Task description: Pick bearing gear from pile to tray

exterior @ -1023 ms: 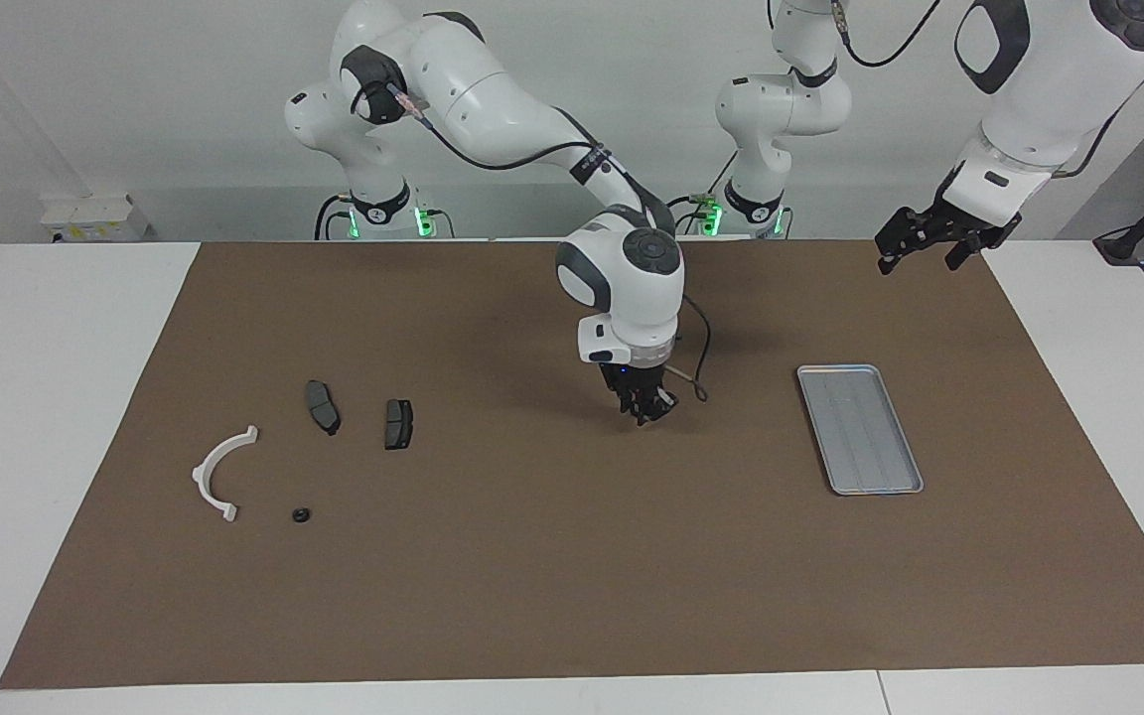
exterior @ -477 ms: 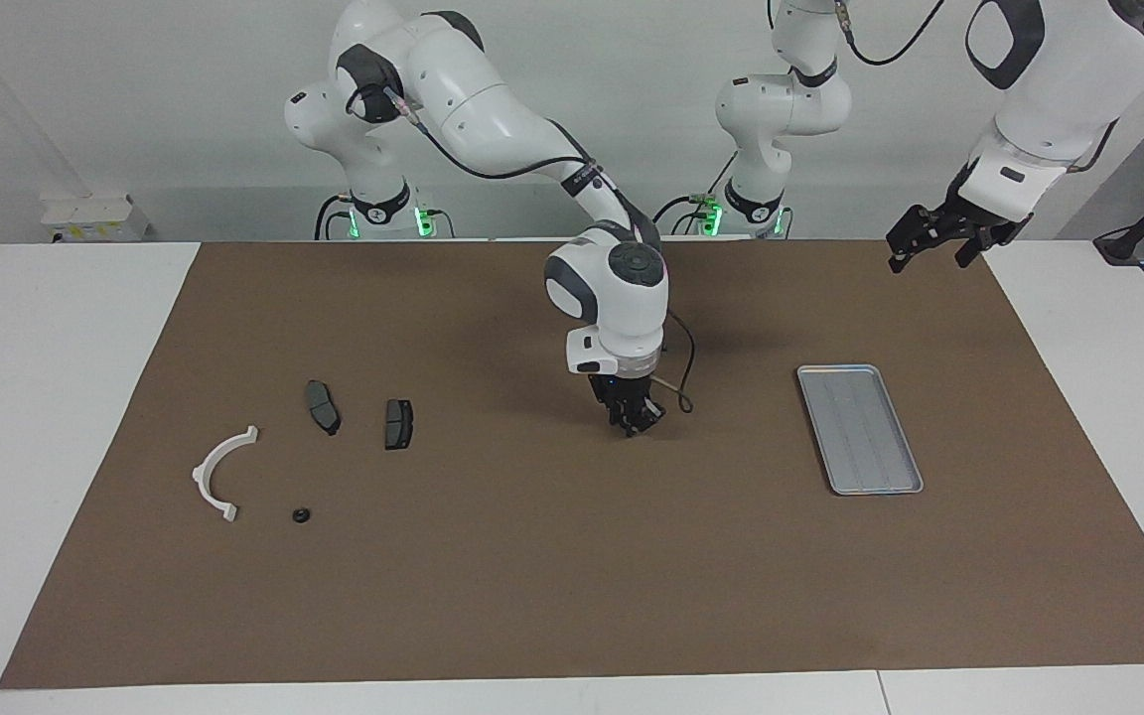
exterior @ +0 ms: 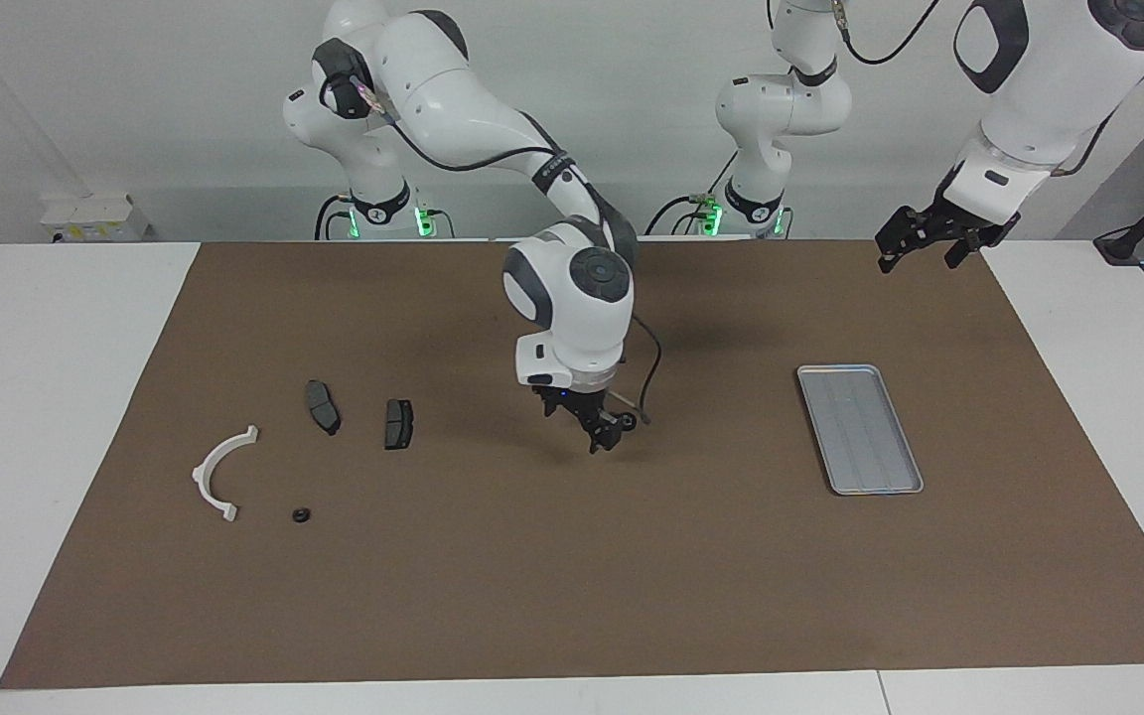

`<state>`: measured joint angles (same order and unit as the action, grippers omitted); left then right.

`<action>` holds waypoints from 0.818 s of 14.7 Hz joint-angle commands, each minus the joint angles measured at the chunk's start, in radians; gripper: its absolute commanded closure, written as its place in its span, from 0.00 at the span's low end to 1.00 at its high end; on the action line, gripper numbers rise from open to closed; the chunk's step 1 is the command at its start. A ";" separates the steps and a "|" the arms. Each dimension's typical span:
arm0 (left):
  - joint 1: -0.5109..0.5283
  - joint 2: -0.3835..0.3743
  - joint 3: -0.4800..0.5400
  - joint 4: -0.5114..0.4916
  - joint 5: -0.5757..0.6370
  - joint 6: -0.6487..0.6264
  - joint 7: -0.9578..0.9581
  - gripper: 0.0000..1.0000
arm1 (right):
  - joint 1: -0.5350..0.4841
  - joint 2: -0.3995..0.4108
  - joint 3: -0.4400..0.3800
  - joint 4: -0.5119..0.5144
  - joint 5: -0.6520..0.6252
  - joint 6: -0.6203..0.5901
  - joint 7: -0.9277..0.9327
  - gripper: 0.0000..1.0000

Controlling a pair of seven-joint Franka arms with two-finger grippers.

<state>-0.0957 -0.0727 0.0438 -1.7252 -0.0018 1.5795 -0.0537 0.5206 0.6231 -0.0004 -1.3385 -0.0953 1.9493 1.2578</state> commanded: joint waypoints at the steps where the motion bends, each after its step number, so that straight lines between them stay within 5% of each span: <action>1: -0.132 -0.047 -0.019 -0.161 -0.007 0.170 -0.195 0.00 | -0.130 -0.080 0.019 -0.005 0.034 -0.105 -0.305 0.00; 6: -0.392 0.149 -0.021 -0.191 -0.003 0.439 -0.508 0.00 | -0.365 -0.111 0.019 -0.051 0.034 -0.129 -0.815 0.00; 12: -0.538 0.444 -0.019 -0.180 -0.003 0.721 -0.664 0.00 | -0.533 -0.177 0.019 -0.318 0.034 0.193 -1.149 0.00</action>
<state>-0.5908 0.2943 0.0047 -1.9209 -0.0075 2.2224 -0.6712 0.0150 0.5081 0.0030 -1.5285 -0.0793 2.0498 0.1726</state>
